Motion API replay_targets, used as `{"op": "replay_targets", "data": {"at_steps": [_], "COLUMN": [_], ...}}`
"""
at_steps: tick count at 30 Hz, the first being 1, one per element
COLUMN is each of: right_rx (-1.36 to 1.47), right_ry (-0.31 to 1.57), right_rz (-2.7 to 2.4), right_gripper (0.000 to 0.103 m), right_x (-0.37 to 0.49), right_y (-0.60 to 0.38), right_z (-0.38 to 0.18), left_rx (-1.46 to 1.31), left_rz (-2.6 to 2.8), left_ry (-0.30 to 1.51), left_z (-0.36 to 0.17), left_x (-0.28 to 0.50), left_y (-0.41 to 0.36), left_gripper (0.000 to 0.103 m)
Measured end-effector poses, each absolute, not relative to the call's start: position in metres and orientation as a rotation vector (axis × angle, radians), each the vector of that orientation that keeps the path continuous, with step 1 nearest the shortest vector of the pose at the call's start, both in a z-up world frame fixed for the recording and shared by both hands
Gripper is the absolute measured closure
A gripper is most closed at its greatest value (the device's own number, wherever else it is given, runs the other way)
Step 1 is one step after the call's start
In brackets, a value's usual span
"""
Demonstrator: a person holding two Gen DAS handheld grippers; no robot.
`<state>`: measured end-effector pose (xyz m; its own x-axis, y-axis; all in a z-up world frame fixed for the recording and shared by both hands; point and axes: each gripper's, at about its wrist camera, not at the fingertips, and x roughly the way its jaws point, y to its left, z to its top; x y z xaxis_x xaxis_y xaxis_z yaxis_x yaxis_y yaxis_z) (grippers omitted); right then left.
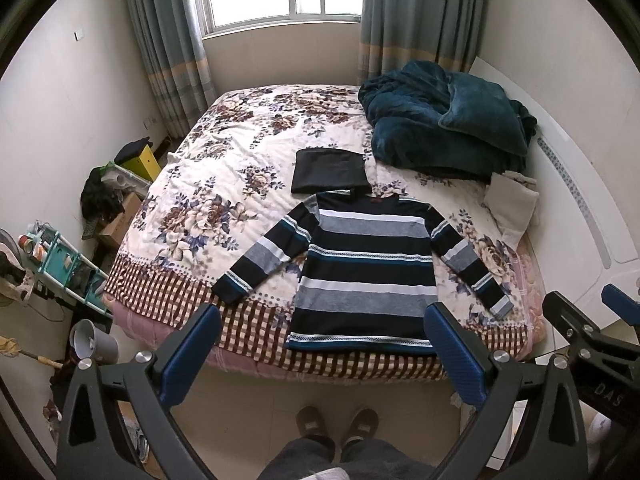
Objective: Fold small clothes
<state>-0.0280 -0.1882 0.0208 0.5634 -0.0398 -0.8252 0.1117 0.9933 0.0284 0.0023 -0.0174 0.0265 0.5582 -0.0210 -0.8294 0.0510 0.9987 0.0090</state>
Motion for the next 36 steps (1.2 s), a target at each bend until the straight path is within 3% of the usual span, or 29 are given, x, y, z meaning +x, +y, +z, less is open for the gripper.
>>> {"op": "replay_targets", "data": {"at_steps": [7, 28, 36], "right_rx": [0.08, 0.086, 0.181], "right_ry": [0.961, 0.958, 0.964], "right_rz": [-0.088, -0.087, -0.15], "right_gripper": [0.0, 0.0, 0.0], "right_x": [-0.028, -0.032, -0.015], "right_y": [-0.182, -0.182, -0.185], "right_z": [0.045, 0.05, 0.033], "left_rx": [0.033, 0.032, 0.075], "left_rz": [-0.048, -0.05, -0.104], "left_ry": [0.969, 0.962, 0.982], "left_z": [0.025, 0.023, -0.018], "left_x": [-0.001, -0.007, 0.028], "left_y": [-0.014, -0.016, -0.015], "left_gripper": [0.0, 0.0, 0.0]}}
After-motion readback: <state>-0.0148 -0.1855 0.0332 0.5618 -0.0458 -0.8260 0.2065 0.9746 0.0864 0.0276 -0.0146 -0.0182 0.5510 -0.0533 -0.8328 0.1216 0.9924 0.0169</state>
